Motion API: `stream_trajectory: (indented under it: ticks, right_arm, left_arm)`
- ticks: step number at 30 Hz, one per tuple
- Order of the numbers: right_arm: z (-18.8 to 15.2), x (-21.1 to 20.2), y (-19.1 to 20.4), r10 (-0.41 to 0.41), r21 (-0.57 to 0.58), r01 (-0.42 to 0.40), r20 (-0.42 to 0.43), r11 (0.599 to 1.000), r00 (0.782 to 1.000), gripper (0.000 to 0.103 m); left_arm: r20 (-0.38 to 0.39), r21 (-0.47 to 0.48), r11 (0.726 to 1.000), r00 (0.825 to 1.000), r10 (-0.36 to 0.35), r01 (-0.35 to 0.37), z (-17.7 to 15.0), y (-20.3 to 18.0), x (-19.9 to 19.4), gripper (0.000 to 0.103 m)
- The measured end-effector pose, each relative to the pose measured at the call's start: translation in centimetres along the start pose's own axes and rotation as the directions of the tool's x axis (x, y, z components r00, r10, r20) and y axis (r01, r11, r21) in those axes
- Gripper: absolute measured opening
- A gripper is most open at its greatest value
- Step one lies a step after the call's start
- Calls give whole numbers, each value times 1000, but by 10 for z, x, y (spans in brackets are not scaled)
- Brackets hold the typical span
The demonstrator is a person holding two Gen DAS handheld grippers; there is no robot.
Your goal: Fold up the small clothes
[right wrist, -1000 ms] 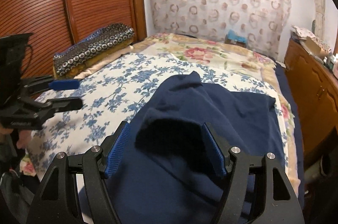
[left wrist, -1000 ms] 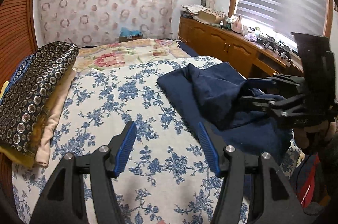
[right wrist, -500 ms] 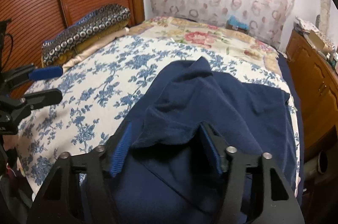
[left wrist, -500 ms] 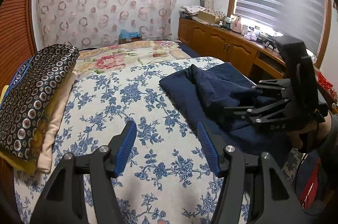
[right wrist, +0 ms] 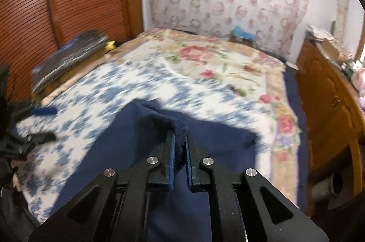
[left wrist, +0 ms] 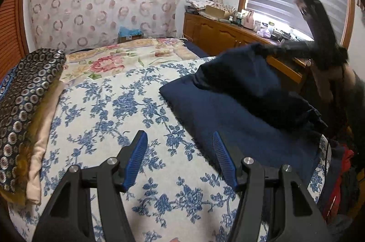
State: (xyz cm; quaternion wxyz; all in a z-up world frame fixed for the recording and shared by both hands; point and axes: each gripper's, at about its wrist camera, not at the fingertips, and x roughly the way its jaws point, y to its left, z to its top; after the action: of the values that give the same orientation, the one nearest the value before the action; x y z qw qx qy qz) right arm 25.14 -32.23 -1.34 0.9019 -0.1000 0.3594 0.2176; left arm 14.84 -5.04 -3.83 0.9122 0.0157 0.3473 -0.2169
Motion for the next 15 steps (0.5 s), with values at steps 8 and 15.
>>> stream_trajectory:
  ticks: [8,15]
  right_arm:
    - [9,51,-92,-91,114,100,-79,988,993,6]
    - [1,53,-111,-183,166,197,-98,966,978,38]
  left_arm:
    - [-45,21,1000,999,-19,20,2,-7,23,60]
    - [-84,32,999,996,-24,27,-1,-16,36,60]
